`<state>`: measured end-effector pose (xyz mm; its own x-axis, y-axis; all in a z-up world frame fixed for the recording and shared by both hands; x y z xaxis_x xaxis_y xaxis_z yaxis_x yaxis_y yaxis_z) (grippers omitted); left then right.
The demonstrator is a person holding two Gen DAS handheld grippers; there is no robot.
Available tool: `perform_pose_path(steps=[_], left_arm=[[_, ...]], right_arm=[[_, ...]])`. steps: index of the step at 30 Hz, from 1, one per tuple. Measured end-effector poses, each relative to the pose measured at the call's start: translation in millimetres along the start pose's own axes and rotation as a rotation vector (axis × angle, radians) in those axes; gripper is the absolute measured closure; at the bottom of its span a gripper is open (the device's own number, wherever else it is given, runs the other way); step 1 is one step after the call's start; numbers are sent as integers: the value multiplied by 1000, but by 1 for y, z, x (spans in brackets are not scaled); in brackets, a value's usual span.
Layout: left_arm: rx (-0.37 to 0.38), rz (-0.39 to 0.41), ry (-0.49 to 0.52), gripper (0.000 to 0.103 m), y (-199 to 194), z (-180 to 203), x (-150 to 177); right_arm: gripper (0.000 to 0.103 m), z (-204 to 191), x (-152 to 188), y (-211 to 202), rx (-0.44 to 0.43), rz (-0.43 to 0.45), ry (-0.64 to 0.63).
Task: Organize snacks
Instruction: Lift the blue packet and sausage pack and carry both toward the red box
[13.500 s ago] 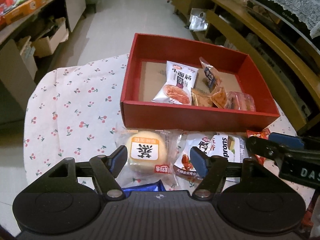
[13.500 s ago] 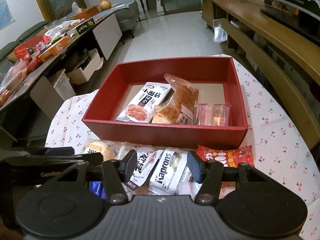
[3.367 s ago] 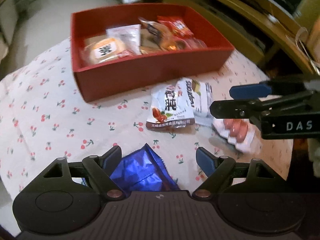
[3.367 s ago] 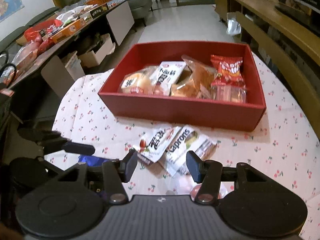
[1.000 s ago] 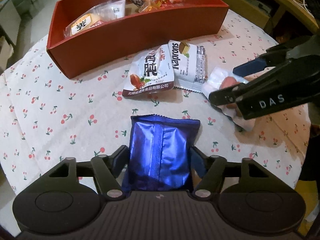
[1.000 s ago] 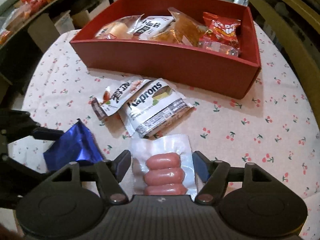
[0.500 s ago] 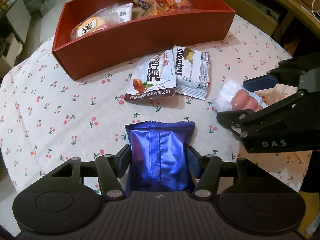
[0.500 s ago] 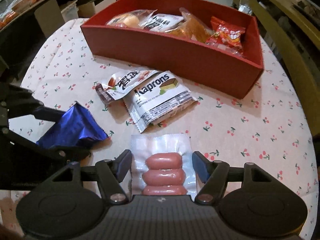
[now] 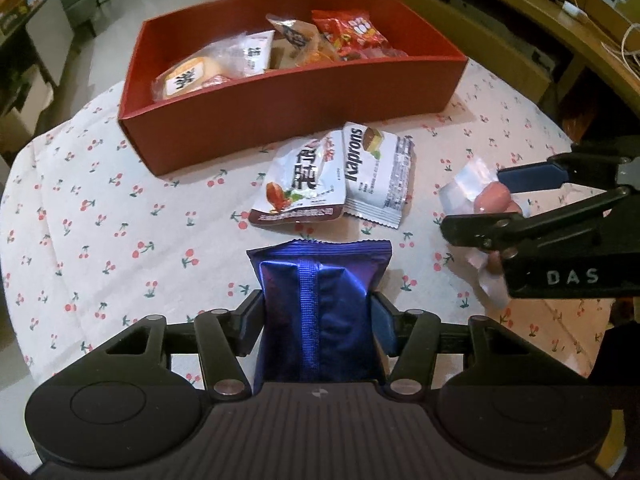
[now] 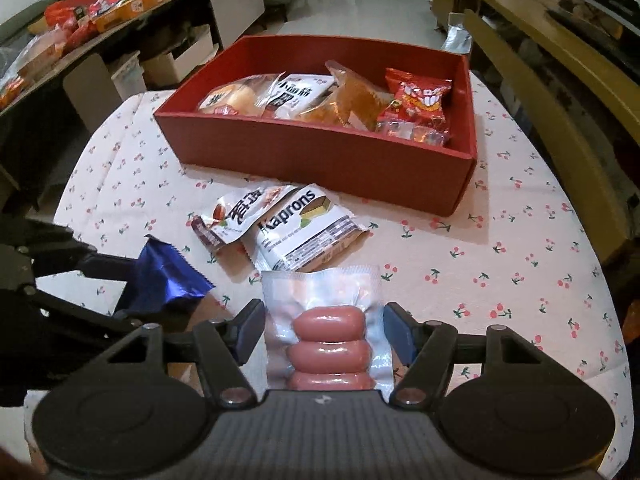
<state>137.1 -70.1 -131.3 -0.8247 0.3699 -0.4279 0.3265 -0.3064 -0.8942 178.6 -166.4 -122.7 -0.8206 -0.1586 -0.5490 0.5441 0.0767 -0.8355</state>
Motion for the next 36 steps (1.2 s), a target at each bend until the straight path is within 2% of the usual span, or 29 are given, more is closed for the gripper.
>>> perform_pose_path(steps=[9, 22, 30, 36], left_arm=[[-34, -28, 20, 41, 15, 3, 2], [-37, 26, -84, 42, -1, 11, 2], [-30, 54, -65, 43, -9, 15, -15], [-10, 63, -93, 43, -7, 4, -24]], right_arm=[[28, -6, 9, 11, 15, -32, -43], [28, 4, -1, -16, 5, 40, -2], [28, 10, -2, -26, 4, 55, 44], [28, 10, -12, -21, 3, 57, 48]])
Point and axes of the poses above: each gripper's, at about its wrist camera, not at the fingertips, and y roughly the way its jaws point, z to its right, x to its underside, the point moved 10 cm from there along y, roughly the way its jaws point, and after that the axes turned 8 degrees about x, right-handed, at the moved point
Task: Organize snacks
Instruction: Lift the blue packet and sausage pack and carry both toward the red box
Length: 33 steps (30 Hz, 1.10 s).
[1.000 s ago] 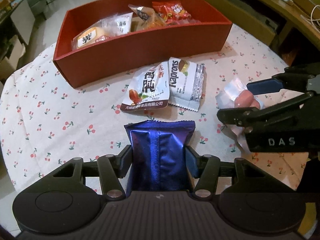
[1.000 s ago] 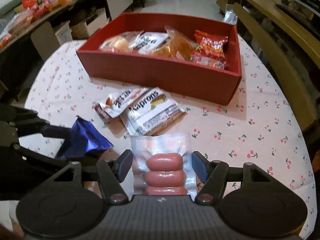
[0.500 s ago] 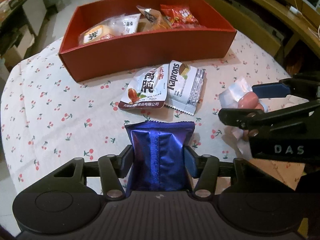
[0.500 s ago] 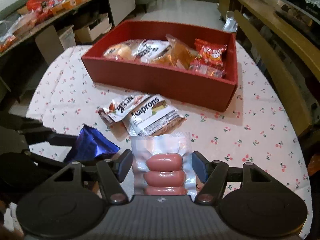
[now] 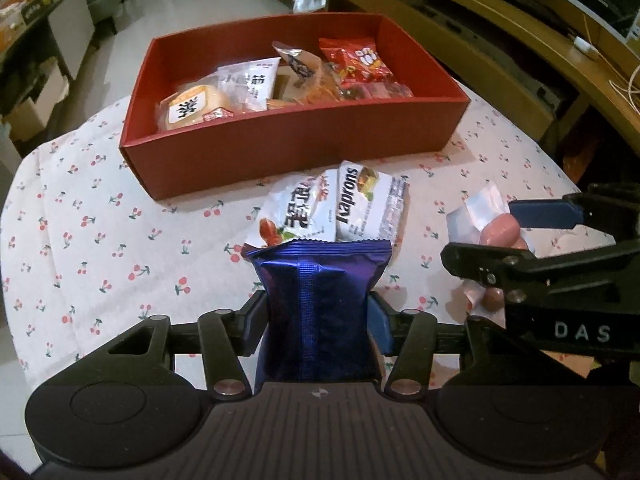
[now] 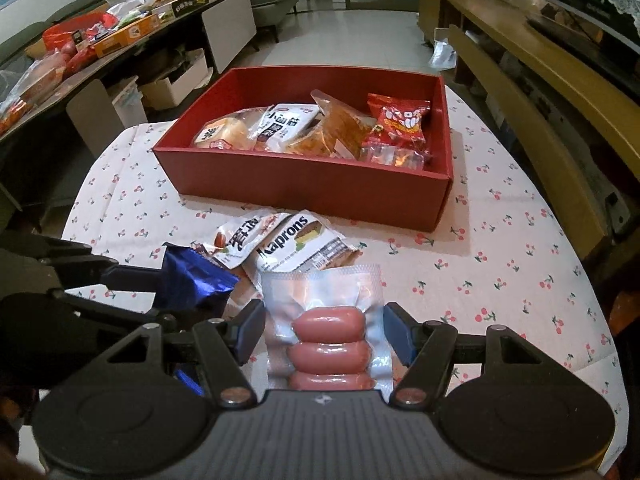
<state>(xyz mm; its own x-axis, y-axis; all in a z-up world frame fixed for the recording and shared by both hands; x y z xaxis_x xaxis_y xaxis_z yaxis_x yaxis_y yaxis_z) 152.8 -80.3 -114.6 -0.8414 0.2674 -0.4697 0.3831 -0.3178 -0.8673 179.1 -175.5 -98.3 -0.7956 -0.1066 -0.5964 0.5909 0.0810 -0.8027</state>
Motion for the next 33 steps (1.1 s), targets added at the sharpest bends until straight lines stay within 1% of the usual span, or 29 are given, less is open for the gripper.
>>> perform_pose_path(steps=[4, 11, 22, 28, 33], left_arm=[[13, 13, -14, 43, -2, -4, -5], [28, 53, -34, 44, -14, -6, -14], [29, 126, -48, 46, -26, -8, -46], [20, 167, -57, 46, -31, -15, -74], [2, 199, -48, 47, -32, -19, -103]], right_arm=[[28, -3, -5, 0, -6, 6, 4], [28, -3, -23, -10, -25, 60, 28], [28, 6, -53, -18, -31, 130, 81], [28, 11, -78, -19, -31, 166, 113], [28, 20, -104, -15, -36, 188, 150]])
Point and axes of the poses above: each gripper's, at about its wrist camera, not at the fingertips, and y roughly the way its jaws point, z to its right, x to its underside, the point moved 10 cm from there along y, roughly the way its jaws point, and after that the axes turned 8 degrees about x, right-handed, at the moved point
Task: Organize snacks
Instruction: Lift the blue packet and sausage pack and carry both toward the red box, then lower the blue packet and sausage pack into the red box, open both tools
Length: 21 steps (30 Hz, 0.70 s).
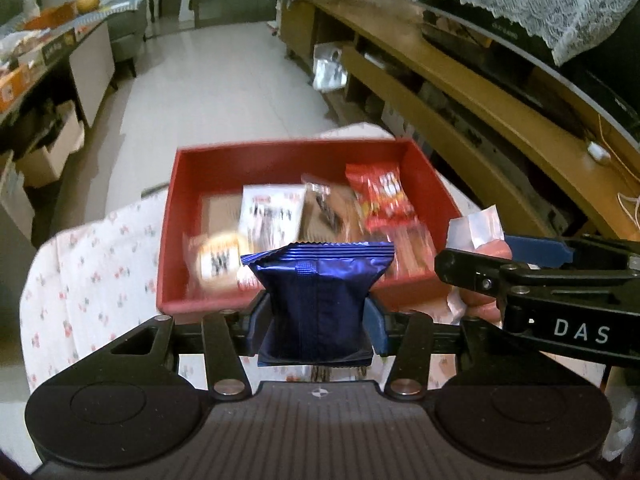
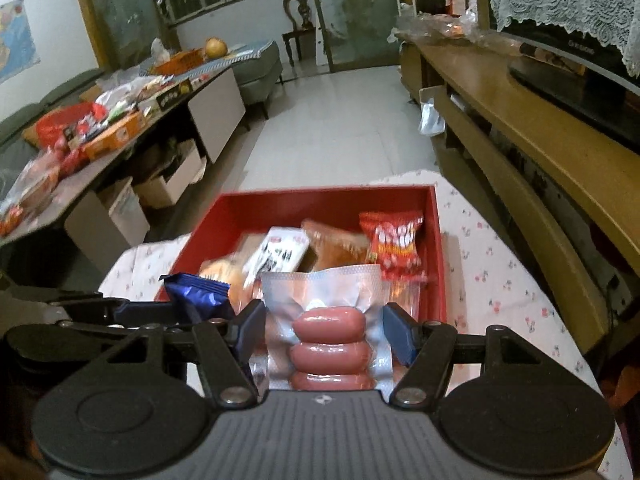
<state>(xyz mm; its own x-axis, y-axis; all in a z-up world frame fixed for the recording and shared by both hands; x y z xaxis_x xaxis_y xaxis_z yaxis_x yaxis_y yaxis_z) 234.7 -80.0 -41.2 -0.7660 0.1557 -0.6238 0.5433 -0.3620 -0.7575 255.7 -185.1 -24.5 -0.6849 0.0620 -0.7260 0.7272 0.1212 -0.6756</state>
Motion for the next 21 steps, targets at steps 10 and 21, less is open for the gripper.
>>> perform_pose_path(steps=[10, 21], left_arm=[[-34, 31, 0, 50, 24, -11, -41], [-94, -47, -12, 78, 76, -34, -33]], right_arm=[[29, 7, -38, 32, 20, 20, 46], [29, 3, -31, 100, 79, -66, -3]])
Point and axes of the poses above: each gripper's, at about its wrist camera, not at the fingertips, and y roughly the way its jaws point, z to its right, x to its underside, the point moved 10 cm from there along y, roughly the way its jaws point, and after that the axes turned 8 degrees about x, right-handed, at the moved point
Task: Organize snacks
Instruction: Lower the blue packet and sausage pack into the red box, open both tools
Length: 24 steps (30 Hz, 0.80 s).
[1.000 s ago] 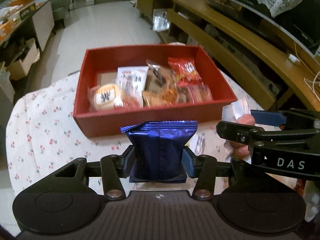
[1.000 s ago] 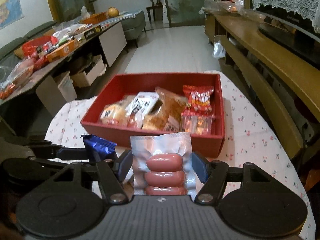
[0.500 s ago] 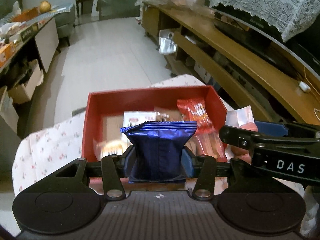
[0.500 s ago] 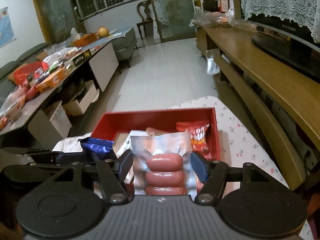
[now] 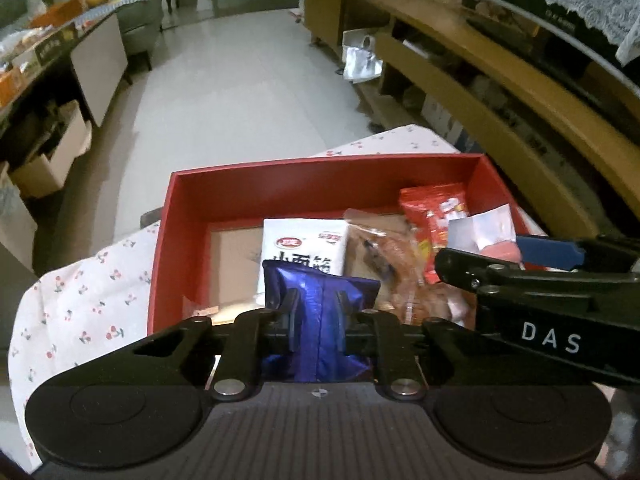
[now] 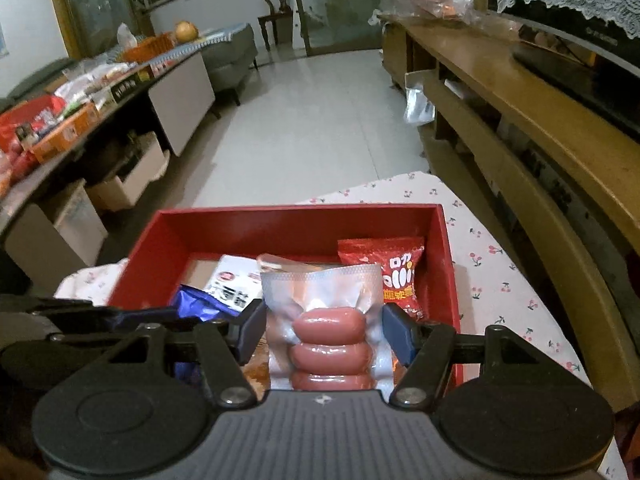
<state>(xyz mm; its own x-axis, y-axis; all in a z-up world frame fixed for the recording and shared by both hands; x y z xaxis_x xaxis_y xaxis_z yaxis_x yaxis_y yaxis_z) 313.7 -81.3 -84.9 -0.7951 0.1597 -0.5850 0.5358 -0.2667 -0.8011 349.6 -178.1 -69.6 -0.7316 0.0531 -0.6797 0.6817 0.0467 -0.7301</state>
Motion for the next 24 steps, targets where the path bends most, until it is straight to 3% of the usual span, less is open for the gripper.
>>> perform_pose_path(steps=[10, 12, 13, 16, 24], left_arm=[[-17, 15, 32, 63, 4, 6, -4], [-14, 19, 38, 42, 4, 8, -3], [-19, 22, 43, 38, 3, 9, -3], [-51, 25, 74, 36, 2, 10, -1], [-49, 37, 68, 33, -6, 10, 0]], right_arm=[[25, 12, 1, 25, 53, -14, 18], [25, 13, -1, 25, 51, -10, 19], [25, 12, -1, 25, 51, -6, 14], [25, 9, -2, 21, 56, 10, -9], [25, 6, -8, 5, 51, 57, 5]])
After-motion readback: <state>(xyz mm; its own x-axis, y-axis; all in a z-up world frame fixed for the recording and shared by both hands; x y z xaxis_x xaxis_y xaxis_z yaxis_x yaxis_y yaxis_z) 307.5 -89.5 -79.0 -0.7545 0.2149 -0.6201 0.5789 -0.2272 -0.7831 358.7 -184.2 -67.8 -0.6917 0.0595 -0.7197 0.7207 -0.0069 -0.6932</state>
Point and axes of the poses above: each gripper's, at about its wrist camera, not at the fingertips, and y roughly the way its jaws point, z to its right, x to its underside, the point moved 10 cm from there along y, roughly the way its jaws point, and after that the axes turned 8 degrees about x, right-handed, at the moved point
